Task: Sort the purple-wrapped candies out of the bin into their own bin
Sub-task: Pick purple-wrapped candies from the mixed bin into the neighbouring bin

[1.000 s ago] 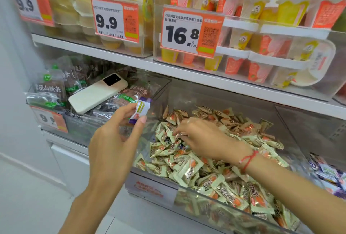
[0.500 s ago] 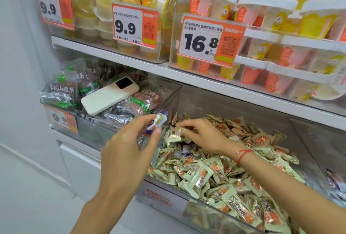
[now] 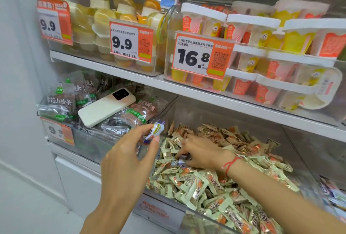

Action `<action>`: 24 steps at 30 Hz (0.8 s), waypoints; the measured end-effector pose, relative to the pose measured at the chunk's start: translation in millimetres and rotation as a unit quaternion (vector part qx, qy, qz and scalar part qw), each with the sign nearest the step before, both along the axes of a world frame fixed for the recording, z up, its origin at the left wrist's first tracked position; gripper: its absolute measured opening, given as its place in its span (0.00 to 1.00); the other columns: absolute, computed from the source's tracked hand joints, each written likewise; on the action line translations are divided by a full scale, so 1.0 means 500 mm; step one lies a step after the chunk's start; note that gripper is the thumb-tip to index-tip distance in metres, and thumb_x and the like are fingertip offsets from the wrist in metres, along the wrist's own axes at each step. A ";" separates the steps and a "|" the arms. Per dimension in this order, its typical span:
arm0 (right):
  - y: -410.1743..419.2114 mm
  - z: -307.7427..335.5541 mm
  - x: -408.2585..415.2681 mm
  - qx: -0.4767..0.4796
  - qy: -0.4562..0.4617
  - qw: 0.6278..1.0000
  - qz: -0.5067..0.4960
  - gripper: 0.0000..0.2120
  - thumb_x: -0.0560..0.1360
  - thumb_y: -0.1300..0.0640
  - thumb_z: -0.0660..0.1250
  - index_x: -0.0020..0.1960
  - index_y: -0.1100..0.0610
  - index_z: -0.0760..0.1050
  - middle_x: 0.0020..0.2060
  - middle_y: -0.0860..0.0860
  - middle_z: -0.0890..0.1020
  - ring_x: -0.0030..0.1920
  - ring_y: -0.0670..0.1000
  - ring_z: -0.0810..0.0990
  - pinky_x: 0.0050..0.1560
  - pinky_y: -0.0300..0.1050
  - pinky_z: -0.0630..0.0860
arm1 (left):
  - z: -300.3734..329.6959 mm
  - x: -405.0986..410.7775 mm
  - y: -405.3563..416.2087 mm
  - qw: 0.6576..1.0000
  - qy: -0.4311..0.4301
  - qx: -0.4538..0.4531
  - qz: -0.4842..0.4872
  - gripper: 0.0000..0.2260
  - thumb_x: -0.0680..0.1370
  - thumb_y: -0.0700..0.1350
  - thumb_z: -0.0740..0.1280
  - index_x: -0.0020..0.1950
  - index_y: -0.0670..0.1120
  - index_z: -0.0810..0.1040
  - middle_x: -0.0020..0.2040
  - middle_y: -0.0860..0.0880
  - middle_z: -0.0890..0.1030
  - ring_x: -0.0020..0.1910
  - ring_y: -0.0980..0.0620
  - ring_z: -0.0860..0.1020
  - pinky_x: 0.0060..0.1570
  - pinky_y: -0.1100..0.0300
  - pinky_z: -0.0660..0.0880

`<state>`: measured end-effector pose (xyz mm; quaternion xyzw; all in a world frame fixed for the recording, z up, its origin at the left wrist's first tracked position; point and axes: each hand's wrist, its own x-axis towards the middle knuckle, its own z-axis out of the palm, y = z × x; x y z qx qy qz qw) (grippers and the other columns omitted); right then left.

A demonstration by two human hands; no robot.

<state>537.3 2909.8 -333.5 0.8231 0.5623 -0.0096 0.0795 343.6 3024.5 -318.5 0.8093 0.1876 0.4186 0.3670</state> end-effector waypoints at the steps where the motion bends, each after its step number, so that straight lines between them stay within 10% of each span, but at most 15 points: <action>1: 0.007 -0.004 -0.001 0.008 -0.021 1.000 0.006 0.14 0.76 0.50 0.68 0.62 0.48 0.78 0.46 0.47 0.74 0.48 0.48 0.69 0.43 0.43 0.69 | 0.000 0.000 0.001 1.000 0.000 -0.003 0.003 0.09 0.75 0.56 0.66 0.54 0.63 0.77 0.41 0.70 0.75 0.45 0.70 0.75 0.39 0.71 0.68; 14: -0.004 -0.009 -0.001 0.123 0.185 0.972 -0.077 0.06 0.79 0.57 0.63 0.55 0.49 0.69 0.46 0.50 0.80 0.37 0.46 0.78 0.35 0.39 0.70 | 0.002 -0.014 0.013 1.000 -0.009 -0.008 0.009 0.07 0.75 0.55 0.65 0.52 0.62 0.77 0.40 0.67 0.77 0.44 0.69 0.74 0.38 0.66 0.69; 18: 0.030 -0.012 0.003 0.112 0.263 0.956 -0.072 0.10 0.75 0.64 0.64 0.46 0.49 0.75 0.49 0.50 0.79 0.47 0.55 0.80 0.49 0.50 0.78 | -0.001 -0.016 0.007 1.000 -0.017 -0.006 0.002 0.07 0.75 0.53 0.67 0.53 0.61 0.77 0.41 0.66 0.77 0.45 0.67 0.75 0.40 0.65 0.72; 24: 0.049 -0.019 0.024 0.125 0.043 0.987 -0.092 0.19 0.78 0.69 0.59 0.63 0.55 0.77 0.56 0.54 0.80 0.49 0.53 0.81 0.40 0.39 0.74 | -0.003 -0.012 0.006 1.000 -0.016 0.003 -0.003 0.08 0.75 0.53 0.67 0.54 0.60 0.78 0.43 0.65 0.78 0.44 0.62 0.76 0.41 0.63 0.73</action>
